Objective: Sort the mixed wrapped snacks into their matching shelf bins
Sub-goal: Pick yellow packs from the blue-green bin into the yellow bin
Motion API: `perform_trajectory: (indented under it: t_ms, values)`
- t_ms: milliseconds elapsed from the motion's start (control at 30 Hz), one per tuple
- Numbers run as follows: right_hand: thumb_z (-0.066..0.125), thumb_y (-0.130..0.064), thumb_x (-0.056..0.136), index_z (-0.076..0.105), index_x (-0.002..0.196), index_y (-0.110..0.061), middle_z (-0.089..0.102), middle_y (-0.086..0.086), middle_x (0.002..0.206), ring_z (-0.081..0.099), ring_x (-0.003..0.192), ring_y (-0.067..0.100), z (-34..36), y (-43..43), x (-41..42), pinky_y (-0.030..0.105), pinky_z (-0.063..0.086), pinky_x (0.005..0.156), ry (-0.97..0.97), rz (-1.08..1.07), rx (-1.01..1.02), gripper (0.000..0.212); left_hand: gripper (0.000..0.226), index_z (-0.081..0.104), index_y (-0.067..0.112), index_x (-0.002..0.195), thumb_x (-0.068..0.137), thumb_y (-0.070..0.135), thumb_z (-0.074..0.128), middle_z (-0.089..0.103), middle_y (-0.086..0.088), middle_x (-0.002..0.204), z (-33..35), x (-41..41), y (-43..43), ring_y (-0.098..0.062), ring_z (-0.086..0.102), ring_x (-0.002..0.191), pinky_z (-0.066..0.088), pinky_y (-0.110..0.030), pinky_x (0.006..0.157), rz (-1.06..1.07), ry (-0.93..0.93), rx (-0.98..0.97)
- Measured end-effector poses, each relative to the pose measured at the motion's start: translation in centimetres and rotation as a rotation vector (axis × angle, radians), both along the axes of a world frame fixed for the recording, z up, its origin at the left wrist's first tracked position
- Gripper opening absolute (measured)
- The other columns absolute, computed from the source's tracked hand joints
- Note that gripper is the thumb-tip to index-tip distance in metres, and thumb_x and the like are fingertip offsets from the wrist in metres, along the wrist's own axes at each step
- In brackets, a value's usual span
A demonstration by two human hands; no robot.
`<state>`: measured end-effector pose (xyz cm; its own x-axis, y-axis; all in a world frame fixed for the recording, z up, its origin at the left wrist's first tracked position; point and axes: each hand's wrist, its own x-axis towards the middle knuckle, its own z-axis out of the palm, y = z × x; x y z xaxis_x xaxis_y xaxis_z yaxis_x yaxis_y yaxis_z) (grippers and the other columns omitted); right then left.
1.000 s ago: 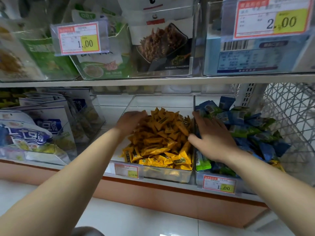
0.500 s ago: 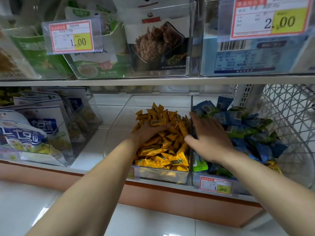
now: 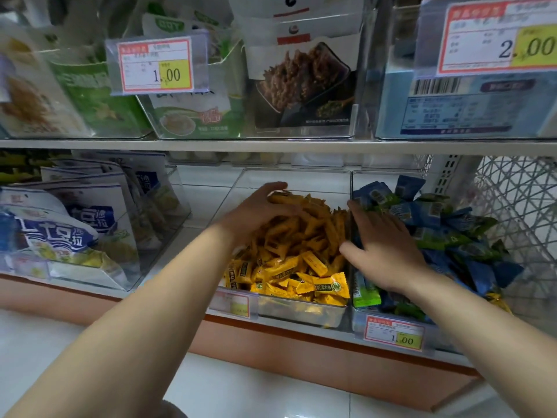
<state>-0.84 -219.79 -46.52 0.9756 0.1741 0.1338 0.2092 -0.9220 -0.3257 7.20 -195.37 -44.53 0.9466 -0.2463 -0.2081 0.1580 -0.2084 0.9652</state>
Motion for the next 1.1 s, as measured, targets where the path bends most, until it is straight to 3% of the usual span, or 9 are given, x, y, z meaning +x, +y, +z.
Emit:
perform_trajectory:
  t_ms: [167,267,367,467,567,733,900,1033,1100]
  values:
    - [0.025,-0.067,0.077,0.012,0.156,-0.026,0.044,0.005,0.149,0.037,0.139,0.027,-0.1,-0.2,-0.1,0.040,0.020,0.119,-0.010,0.005,0.009,0.090,0.075,0.051,0.052,0.130,0.063,0.051,0.085,0.061,0.005,0.130,2.2,-1.0,2.6,-0.017,0.063,0.113,0.053,-0.027,0.074,-0.057,-0.058,0.296]
    - [0.024,-0.068,0.077,0.011,0.156,-0.027,0.041,0.005,0.153,0.034,0.141,0.026,-0.1,-0.2,-0.1,0.040,0.017,0.119,-0.004,0.007,0.009,0.090,0.041,0.061,0.048,0.118,0.080,0.048,0.076,0.059,0.011,0.132,2.6,-1.9,2.7,-0.014,0.057,0.120,0.043,-0.022,0.079,-0.060,-0.183,0.495]
    - [0.023,-0.069,0.077,0.009,0.156,-0.028,0.037,0.004,0.155,0.032,0.142,0.026,-0.1,-0.2,0.0,0.040,0.015,0.120,0.006,0.012,0.008,0.091,0.031,0.066,0.046,0.115,0.086,0.041,0.072,0.056,0.022,0.123,1.5,-3.4,0.9,-0.005,0.056,0.114,0.040,-0.015,0.080,-0.070,-0.408,0.604]
    - [0.021,-0.070,0.075,0.007,0.156,-0.029,0.035,0.004,0.157,0.030,0.144,0.027,0.0,-0.2,-0.1,0.040,0.014,0.120,0.024,0.006,0.004,0.092,0.034,0.064,0.048,0.116,0.083,0.049,0.071,0.051,0.028,0.120,-0.6,-5.2,-1.8,0.008,0.050,0.110,0.036,-0.008,0.085,-0.354,-0.422,0.539]
    - [0.018,-0.070,0.073,0.007,0.156,-0.029,0.038,0.004,0.155,0.031,0.143,0.027,0.0,-0.2,-0.2,0.041,0.015,0.119,0.019,-0.001,0.015,0.093,0.050,0.057,0.050,0.123,0.076,0.063,0.069,0.044,0.014,0.133,-2.5,-4.8,-2.5,-0.010,0.043,0.122,0.035,-0.016,0.088,-0.458,-0.384,0.724]
    - [0.019,-0.069,0.075,0.006,0.156,-0.029,0.045,0.004,0.148,0.037,0.138,0.028,-0.1,-0.2,-0.2,0.040,0.018,0.117,-0.008,0.004,0.005,0.091,0.110,0.025,0.052,0.149,0.049,0.085,0.056,0.016,0.006,0.164,-3.2,-2.1,-2.6,-0.028,0.026,0.146,0.034,-0.041,0.109,-0.391,-0.092,1.082]
    - [0.019,-0.072,0.074,0.009,0.155,-0.029,0.041,0.005,0.152,0.035,0.140,0.028,-0.2,-0.4,-0.1,0.040,0.017,0.118,0.001,0.010,0.024,0.093,0.066,0.051,0.053,0.128,0.065,0.073,0.055,0.061,0.004,0.131,-2.1,-0.3,0.1,-0.023,0.057,0.117,0.040,-0.032,0.079,-0.327,-0.165,1.217]
    - [0.017,-0.072,0.073,0.009,0.156,-0.029,0.046,0.005,0.146,0.038,0.137,0.027,-0.1,-0.3,0.1,0.042,0.019,0.119,-0.004,0.017,0.018,0.094,0.050,0.062,0.036,0.113,0.076,0.069,0.063,0.065,0.004,0.107,-0.3,0.3,1.2,-0.022,0.061,0.099,0.052,-0.037,0.083,-0.413,-0.167,1.397]
    - [0.018,-0.073,0.073,0.011,0.156,-0.028,0.048,0.004,0.144,0.040,0.135,0.026,-0.2,-0.3,0.1,0.042,0.020,0.119,-0.013,0.020,0.021,0.095,0.040,0.063,0.026,0.107,0.082,0.058,0.064,0.059,0.001,0.096,0.8,0.1,1.4,-0.020,0.060,0.086,0.054,-0.037,0.075,-0.364,-0.301,1.520]
